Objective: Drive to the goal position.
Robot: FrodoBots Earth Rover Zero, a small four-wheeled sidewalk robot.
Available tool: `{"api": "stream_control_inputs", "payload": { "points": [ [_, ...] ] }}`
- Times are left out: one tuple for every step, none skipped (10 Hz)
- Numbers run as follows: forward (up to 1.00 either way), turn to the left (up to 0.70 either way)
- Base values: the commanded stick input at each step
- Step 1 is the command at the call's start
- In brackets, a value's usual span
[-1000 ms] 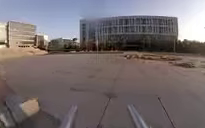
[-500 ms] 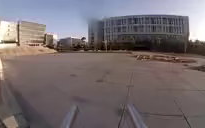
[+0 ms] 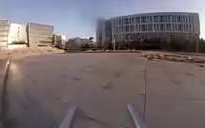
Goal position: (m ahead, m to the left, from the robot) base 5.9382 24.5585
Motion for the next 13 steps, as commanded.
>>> {"api": "stream_control_inputs", "payload": {
  "points": [
    [0.70,0.14],
    [0.70,0.14],
    [0.70,0.14],
    [0.70,0.14],
    [0.70,0.14],
    [0.70,0.14],
    [0.70,0.14],
    [0.70,0.14],
    [0.70,0.14],
    [0.70,0.14],
    [0.70,0.14],
    [0.70,0.14],
    [0.70,0.14]
  ]
}}
